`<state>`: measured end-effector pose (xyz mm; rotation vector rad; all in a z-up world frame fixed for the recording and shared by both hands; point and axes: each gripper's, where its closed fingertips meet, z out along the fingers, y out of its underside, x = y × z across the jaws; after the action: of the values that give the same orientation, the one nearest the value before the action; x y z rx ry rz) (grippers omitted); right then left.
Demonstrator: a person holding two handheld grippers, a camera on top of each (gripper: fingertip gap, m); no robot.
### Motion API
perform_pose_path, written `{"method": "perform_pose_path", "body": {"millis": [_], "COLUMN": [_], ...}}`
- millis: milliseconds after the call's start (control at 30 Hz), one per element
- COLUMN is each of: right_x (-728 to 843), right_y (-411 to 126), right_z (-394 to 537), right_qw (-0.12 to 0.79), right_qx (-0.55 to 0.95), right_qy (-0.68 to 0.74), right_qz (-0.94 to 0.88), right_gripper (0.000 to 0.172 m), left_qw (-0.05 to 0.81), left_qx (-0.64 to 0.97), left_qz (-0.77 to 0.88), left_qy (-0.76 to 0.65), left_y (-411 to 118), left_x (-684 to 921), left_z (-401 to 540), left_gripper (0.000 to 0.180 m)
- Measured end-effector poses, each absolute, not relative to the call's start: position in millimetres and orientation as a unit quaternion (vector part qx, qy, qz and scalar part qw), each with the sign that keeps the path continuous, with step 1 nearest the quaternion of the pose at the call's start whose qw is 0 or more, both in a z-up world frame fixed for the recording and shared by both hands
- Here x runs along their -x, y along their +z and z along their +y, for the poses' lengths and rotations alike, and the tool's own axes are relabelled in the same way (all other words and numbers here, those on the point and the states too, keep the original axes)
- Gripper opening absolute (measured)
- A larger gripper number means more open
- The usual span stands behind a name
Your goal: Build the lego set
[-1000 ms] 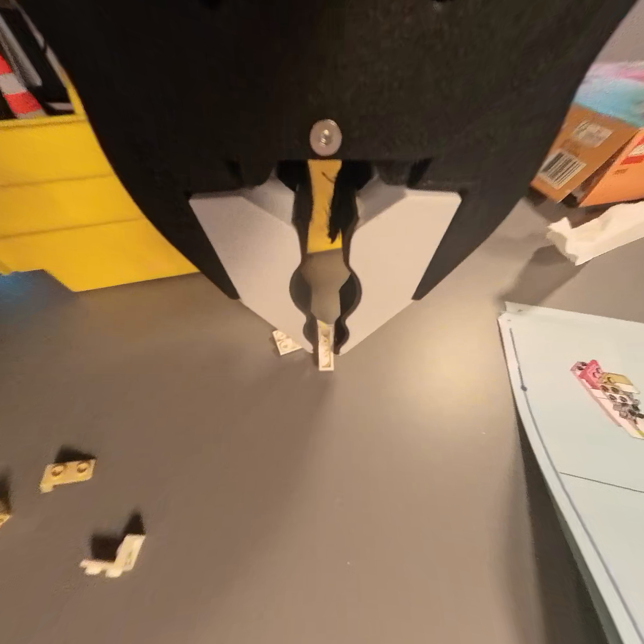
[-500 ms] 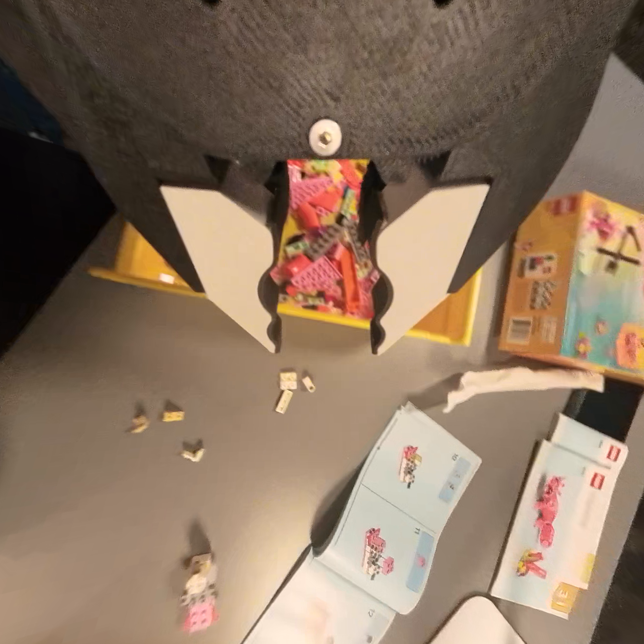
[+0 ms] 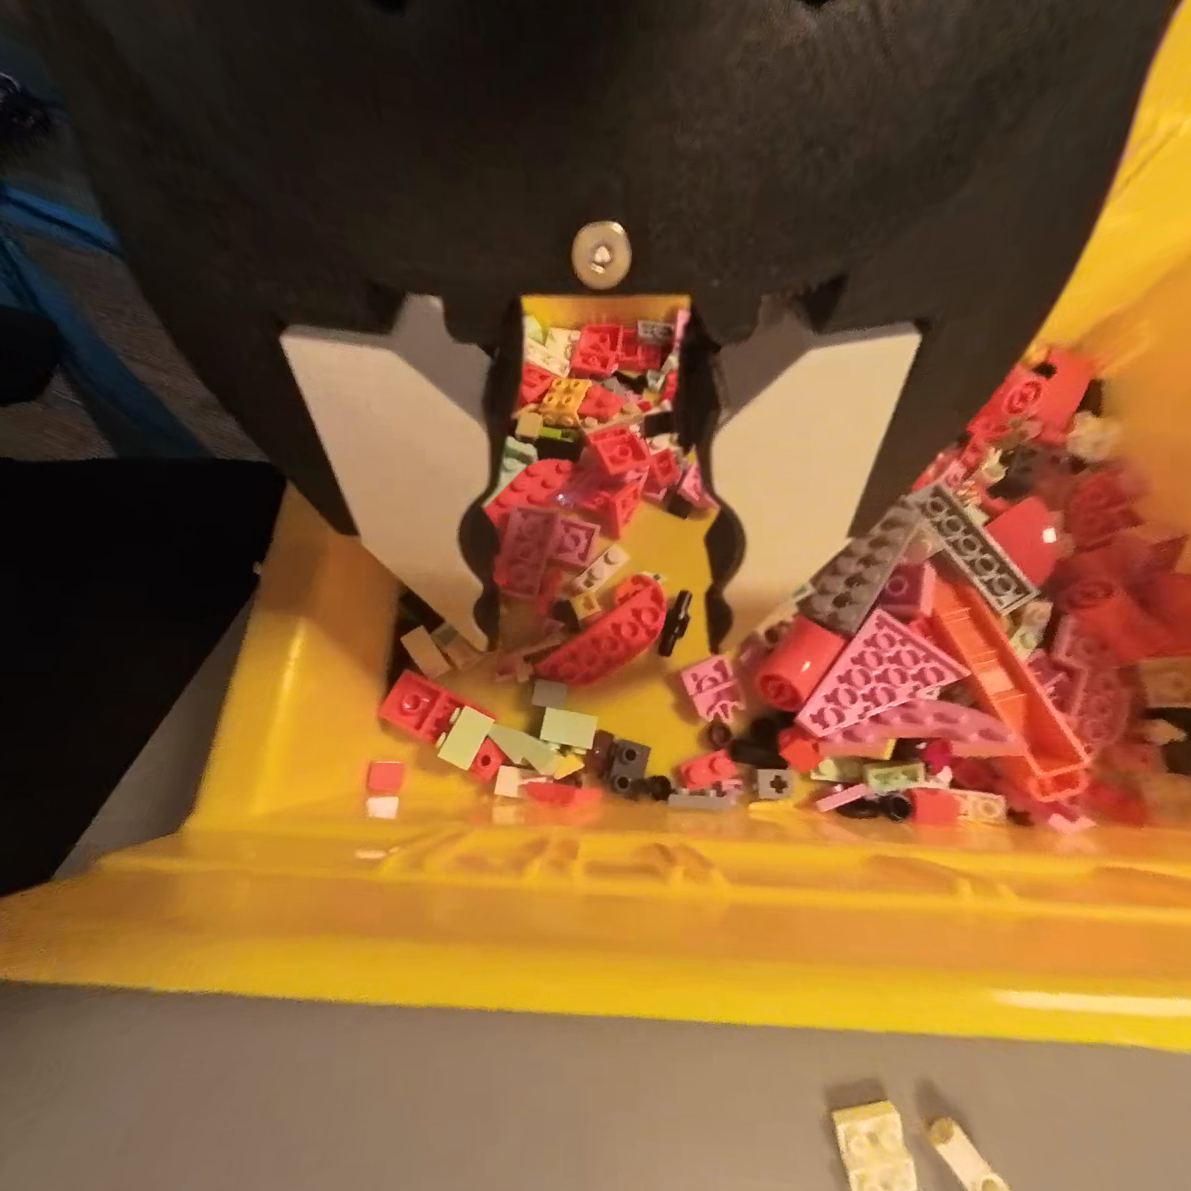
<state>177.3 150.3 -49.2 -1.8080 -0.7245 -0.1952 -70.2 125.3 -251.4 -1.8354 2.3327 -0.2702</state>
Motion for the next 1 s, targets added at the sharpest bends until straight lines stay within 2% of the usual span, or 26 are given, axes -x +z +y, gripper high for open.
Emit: {"method": "perform_pose_path", "body": {"millis": [100,267,400,467,567,767,1000], "right_x": [-171.3,-168.7,-169.5,-169.7,-169.6,-167.2,-169.3], "right_y": [-53.5,-55.8,-56.8,-57.8,-58.2,-59.1,-56.8], "right_z": [153.8,155.3,155.9,156.4,156.6,157.3,155.5], "right_qw": [0.549,0.543,0.540,0.538,0.537,0.535,0.540], "right_qx": [0.769,0.771,0.773,0.774,0.775,0.774,0.772], "right_qy": [-0.083,-0.089,-0.092,-0.093,-0.093,-0.092,-0.092], "right_qz": [-0.317,-0.322,-0.321,-0.321,-0.322,-0.325,-0.322], "right_gripper": [0.005,0.004,0.005,0.005,0.005,0.004,0.004], "left_qw": [0.063,0.062,0.087,0.095,0.104,0.109,0.099], "left_qx": [0.607,0.607,0.628,0.623,0.607,0.597,0.592], "left_qz": [0.786,0.785,0.769,0.770,0.775,0.786,0.794], "left_qy": [-0.098,-0.108,-0.078,-0.099,-0.142,-0.123,-0.100], "left_y": [-258.1,-258.1,-256.2,-253.1,-245.1,-250.7,-259.9], "left_x": [72.0,73.3,78.8,77.9,75.5,81.5,79.7], "left_z": [123.7,129.4,153.2,151.1,137.8,139.0,143.6], "left_gripper": [0.040,0.022,0.021,0.030,0.030,0.010,0.009]}}
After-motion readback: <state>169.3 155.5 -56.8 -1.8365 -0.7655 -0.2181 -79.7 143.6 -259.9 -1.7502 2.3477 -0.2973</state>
